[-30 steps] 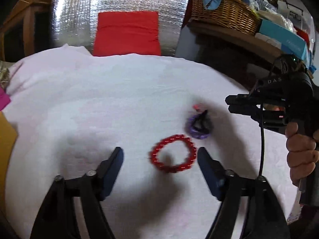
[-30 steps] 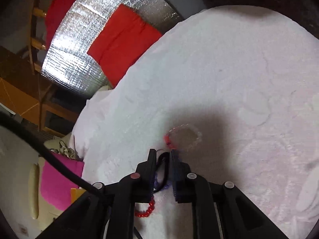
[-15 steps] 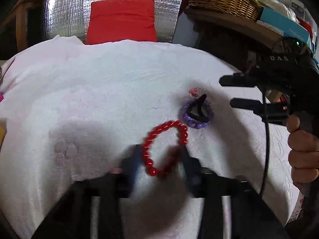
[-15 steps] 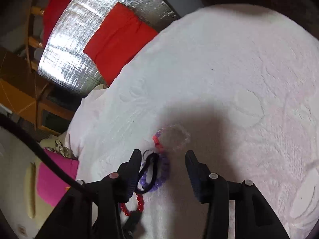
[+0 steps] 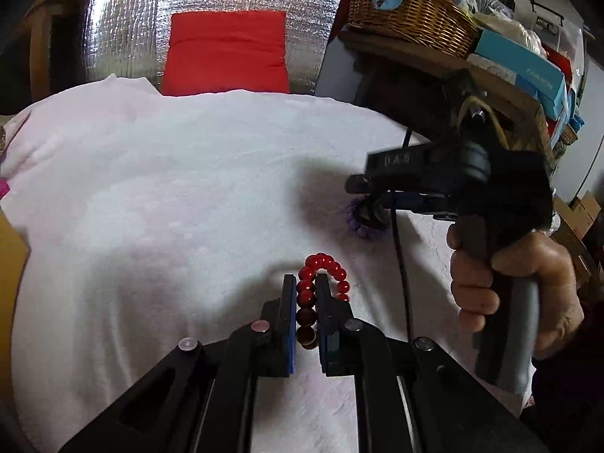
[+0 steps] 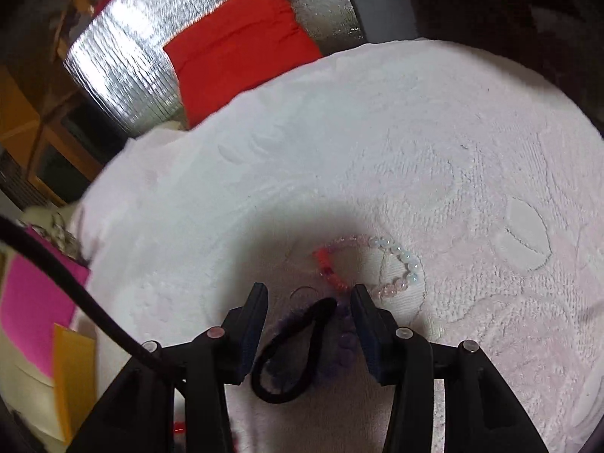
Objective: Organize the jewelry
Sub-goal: 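Grasp the red bead bracelet with the left tool while the right tool lifts the hair tie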
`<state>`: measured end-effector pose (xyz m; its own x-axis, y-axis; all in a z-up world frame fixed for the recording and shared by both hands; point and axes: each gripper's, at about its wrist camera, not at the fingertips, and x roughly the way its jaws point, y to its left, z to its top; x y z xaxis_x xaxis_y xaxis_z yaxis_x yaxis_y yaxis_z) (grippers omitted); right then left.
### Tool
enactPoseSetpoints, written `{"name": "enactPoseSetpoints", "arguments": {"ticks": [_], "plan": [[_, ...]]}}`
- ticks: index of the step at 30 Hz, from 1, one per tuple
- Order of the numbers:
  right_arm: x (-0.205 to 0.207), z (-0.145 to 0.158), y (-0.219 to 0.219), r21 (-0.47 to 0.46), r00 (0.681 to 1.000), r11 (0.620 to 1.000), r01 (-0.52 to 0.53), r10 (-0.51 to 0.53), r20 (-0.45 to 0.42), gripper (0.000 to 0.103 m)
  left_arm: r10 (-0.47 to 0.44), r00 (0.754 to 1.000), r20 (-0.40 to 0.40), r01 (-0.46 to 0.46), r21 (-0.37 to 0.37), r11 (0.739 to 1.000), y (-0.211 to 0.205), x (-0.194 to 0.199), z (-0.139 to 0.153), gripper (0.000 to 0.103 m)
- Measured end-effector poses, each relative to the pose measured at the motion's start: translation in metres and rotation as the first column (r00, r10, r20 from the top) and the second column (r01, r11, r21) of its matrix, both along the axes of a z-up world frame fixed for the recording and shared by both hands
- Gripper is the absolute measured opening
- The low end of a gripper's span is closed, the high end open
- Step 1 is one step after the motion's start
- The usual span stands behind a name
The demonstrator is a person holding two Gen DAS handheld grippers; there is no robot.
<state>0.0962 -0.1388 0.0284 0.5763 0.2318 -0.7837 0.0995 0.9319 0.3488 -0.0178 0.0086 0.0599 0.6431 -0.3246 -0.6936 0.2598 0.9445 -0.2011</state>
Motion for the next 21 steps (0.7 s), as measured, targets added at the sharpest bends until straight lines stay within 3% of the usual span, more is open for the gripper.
{"name": "enactPoseSetpoints", "arguments": {"ticks": [2, 3, 7, 13, 21], "plan": [[0.0, 0.001, 0.003, -0.034, 1.0, 0.999, -0.012, 0.012, -0.004, 0.022, 0.01, 1.0, 0.003, -0.01, -0.007, 1.0, 0.007, -0.001, 0.003, 0.01], [-0.001, 0.001, 0.002, -0.04, 1.0, 0.999, -0.011, 0.011, -0.003, 0.02, 0.018, 1.0, 0.005, -0.018, -0.011, 1.0, 0.011, -0.002, 0.004, 0.01], [-0.006, 0.007, -0.012, 0.014, 1.0, 1.0, -0.002, 0.002, -0.007, 0.02, 0.055, 0.998, 0.013, -0.055, -0.037, 0.998, 0.024, -0.002, 0.012, 0.01], [-0.026, 0.019, -0.033, 0.25, 0.999, 0.967, -0.037, 0.037, 0.004, 0.02, 0.099, 0.995, 0.028, -0.098, -0.059, 0.993, 0.036, 0.001, 0.018, 0.01], [-0.052, 0.028, -0.037, 0.334, 0.996, 0.938, -0.091, 0.093, 0.011, 0.02, 0.103, 0.994, 0.045, -0.1, -0.075, 0.992, 0.04, -0.007, 0.024, 0.01]]}}
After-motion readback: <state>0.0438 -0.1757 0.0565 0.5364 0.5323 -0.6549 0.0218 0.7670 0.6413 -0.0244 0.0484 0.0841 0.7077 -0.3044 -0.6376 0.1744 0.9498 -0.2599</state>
